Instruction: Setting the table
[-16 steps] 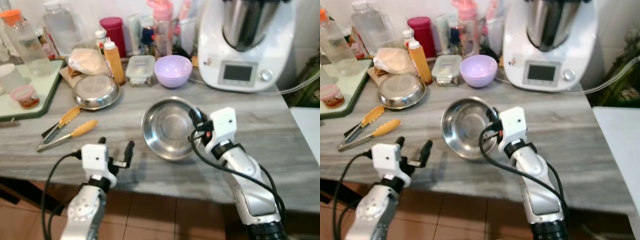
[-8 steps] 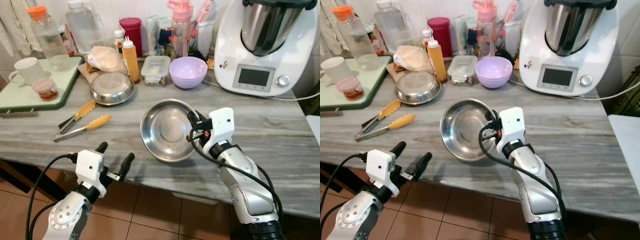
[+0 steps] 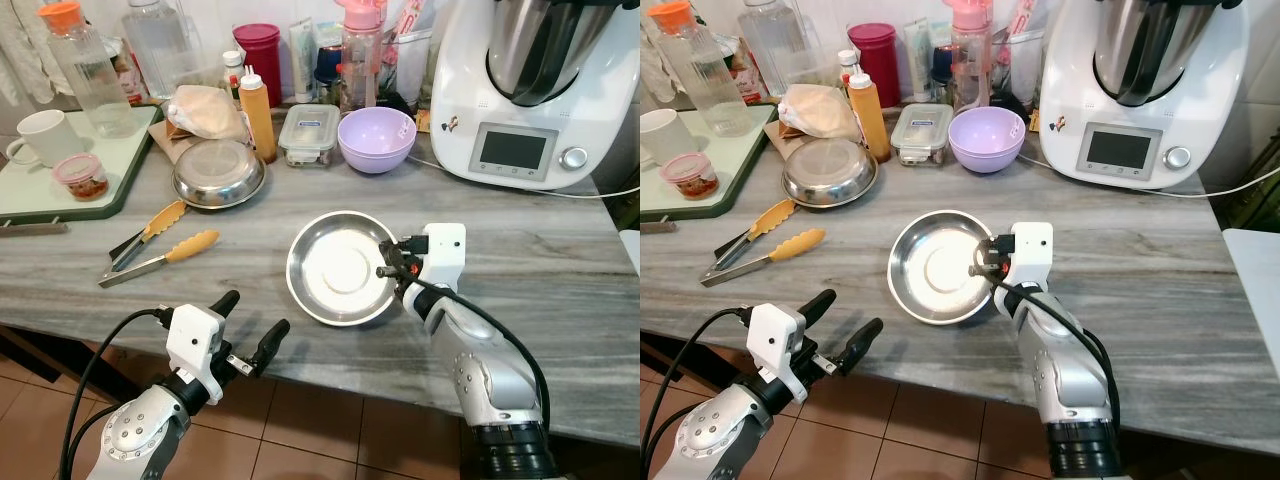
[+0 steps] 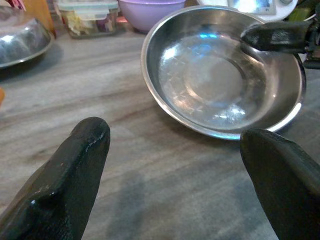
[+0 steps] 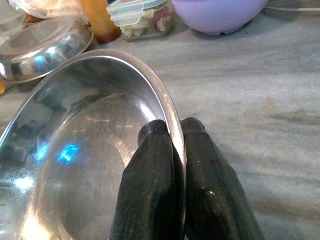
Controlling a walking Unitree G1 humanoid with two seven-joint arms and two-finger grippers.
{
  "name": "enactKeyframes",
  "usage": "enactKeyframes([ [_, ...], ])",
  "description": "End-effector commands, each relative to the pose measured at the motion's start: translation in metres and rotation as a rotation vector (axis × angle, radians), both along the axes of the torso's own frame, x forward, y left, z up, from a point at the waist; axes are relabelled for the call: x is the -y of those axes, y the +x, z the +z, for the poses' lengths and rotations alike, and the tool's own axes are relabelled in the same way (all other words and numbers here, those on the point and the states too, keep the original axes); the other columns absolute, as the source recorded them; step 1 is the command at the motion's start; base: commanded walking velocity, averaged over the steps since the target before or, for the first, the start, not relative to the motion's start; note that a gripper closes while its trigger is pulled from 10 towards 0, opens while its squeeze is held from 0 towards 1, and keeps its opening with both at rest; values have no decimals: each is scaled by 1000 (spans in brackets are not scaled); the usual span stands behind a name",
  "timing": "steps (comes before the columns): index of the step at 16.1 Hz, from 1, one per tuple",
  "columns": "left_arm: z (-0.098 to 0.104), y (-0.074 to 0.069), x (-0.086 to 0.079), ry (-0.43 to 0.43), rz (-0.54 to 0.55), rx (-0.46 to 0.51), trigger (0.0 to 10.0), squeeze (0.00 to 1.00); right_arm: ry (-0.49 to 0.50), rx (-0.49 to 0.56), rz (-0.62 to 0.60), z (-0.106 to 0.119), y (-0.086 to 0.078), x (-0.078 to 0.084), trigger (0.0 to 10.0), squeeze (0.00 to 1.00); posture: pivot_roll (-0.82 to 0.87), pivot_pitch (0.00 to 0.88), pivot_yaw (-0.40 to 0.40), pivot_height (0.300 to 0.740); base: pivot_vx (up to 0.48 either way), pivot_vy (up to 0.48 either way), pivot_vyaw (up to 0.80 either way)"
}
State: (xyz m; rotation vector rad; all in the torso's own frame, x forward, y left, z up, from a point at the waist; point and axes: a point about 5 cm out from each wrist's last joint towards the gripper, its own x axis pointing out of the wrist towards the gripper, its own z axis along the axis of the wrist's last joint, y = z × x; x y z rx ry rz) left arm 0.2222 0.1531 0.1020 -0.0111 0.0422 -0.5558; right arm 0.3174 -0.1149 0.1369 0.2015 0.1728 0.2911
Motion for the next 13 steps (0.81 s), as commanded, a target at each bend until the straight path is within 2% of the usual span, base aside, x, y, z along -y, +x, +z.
enactKeyframes([
  [1, 0, -2, 0, 14, -11, -6, 10000, 0, 9, -57, 1, -8, 0, -2, 10000, 0, -127, 90, 56, 740, 0, 0, 0],
  [4, 0, -2, 0, 13, -17, -13, 10000, 0, 42, -111, 42, -13, -1, -9, 10000, 0, -123, 86, 55, 740, 0, 0, 0],
  [5, -1, -3, 1, 12, -19, -16, 10000, 0, 97, -160, 65, -18, -3, -13, 10000, 0, -124, 85, 56, 740, 0, 0, 0],
  [8, -1, -2, 3, 9, -28, -19, 10000, 0, 163, -211, 82, -22, -4, -19, 10000, 0, -126, 85, 59, 740, 0, 0, 0],
  [10, -1, -2, 3, 9, -32, -20, 10000, 0, 167, -216, 64, -22, -2, -17, 10000, 0, -125, 85, 59, 740, 0, 0, 0],
  [13, 0, -2, 2, 12, -34, -24, 10000, 0, 134, -196, -27, -24, 3, -5, 10000, 0, -125, 85, 60, 740, 0, 0, 0],
])
